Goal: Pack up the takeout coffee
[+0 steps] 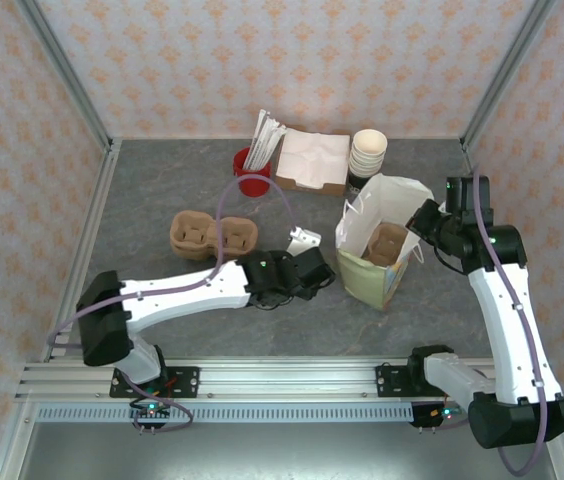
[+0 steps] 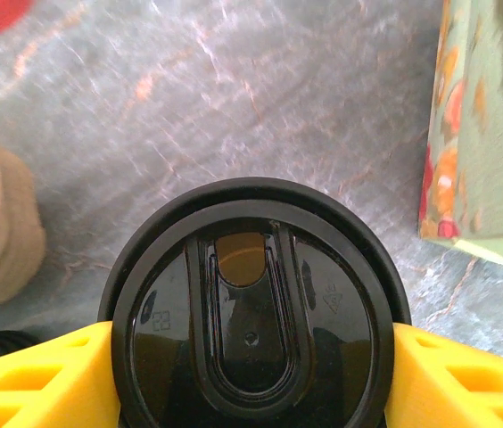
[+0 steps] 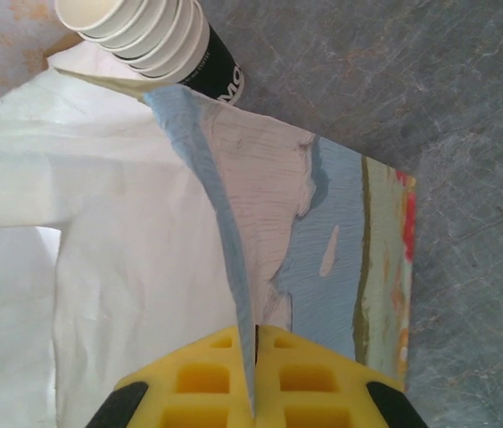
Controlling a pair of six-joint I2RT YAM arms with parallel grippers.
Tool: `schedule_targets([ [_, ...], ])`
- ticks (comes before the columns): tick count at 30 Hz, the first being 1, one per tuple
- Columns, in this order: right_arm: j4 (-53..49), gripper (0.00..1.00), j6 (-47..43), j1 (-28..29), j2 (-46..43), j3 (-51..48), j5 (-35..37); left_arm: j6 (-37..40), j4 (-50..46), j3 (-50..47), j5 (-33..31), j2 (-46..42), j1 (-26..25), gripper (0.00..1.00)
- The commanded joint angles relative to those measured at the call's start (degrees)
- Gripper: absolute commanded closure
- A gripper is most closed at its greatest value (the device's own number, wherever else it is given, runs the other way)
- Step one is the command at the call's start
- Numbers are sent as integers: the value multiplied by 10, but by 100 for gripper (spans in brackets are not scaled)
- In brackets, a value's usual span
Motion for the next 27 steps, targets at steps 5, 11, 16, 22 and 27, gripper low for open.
schedule_targets([
  [5,72,100,123,-1,-21,-29,-42,25,-105,105,-80,-85,-2,30],
  [11,138,100,202,2,-29,-72,-75,61,-146,194,-82,-109,-2,30],
  [16,179,100,239,37,-22,-96,-57,79,-169,270,-74,-103,-4,31],
  [22,205,100,256,86,15,-93,-40,97,-174,340,-59,-91,-11,30],
  [27,221,100,266,121,27,-92,-22,115,-166,383,-41,-65,-11,30],
])
